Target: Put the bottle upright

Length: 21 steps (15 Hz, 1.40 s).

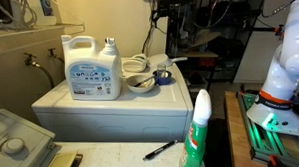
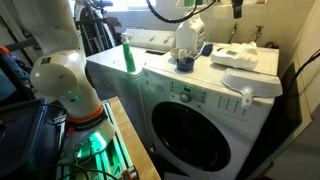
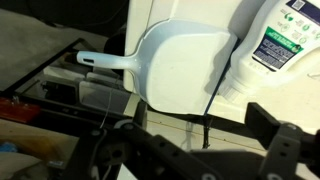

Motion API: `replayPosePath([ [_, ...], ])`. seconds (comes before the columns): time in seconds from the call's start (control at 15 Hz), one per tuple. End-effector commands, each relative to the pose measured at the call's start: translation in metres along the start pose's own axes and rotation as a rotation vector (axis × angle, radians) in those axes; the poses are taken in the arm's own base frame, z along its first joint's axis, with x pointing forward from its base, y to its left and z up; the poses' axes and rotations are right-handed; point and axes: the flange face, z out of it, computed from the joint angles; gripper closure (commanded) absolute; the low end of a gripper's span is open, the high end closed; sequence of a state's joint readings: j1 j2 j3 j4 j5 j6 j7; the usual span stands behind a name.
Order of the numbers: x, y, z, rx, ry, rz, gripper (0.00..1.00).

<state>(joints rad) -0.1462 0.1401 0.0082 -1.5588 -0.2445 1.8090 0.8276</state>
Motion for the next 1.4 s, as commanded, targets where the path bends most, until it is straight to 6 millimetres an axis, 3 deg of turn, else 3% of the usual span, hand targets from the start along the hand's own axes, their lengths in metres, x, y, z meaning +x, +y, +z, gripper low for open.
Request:
replayPosePath([
  [0.0,0.007,-0.005,0.002,-0.006,-0.013,0.026,0.00],
  [0.33,0.024,-0.018,0.009,0.043,-0.085,0.073,0.00],
  [0.53,0.055,-0.014,0.042,0.132,-0.253,0.097,0.00],
  [0.73,0.070,-0.020,0.086,0.137,-0.413,0.127,0.00],
  [1.07,0.065,-0.052,0.153,0.027,-0.589,0.308,0.00],
  [1.13,0.067,-0.055,0.159,0.019,-0.607,0.359,0.00],
  [1.2,0.059,-0.048,0.151,0.038,-0.563,0.281,0.00],
  [1.33,0.057,-0.055,0.161,0.028,-0.569,0.287,0.00],
])
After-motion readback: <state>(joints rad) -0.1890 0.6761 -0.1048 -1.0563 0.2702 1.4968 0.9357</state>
